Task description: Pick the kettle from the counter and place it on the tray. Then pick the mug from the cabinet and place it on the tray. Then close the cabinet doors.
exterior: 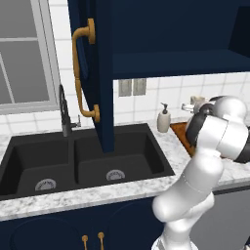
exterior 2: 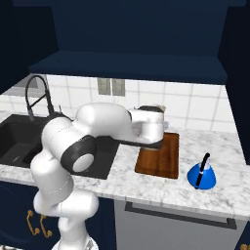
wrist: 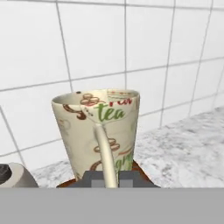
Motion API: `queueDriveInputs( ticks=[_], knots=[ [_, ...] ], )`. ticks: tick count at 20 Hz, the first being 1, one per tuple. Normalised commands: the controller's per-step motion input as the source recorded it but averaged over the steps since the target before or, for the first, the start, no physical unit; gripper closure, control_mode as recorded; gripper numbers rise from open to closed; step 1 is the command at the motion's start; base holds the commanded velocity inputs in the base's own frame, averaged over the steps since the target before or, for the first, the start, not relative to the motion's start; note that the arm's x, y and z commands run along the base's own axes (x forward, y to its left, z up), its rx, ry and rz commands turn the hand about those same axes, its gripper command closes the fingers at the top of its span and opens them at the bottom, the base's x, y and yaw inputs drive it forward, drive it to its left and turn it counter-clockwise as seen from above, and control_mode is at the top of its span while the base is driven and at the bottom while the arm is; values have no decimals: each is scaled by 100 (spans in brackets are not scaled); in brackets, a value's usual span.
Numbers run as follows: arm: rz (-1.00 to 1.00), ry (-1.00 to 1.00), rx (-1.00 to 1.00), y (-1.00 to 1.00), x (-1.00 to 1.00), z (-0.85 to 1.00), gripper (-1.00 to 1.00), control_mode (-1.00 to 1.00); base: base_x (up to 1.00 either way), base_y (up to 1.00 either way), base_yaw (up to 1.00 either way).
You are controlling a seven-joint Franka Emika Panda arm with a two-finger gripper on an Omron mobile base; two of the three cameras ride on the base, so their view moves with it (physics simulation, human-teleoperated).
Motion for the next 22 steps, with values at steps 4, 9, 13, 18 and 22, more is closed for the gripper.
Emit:
queueDriveInputs(
  ticks=[4, 9, 13, 18, 22],
  knots=[
    [40, -9, 0, -19, -29, -66, 100, -100, 0, 0, 0],
    [33, -9, 0, -58, -43, -57, 100, -100, 0, 0, 0],
    [34, -12, 0, -34, -14, -11, 100, -100, 0, 0, 0],
    [28, -1, -1, -46, -32, -3, 100, -100, 0, 0, 0],
    [17, -3, 0, -71, -36, -5, 100, -100, 0, 0, 0]
  ],
)
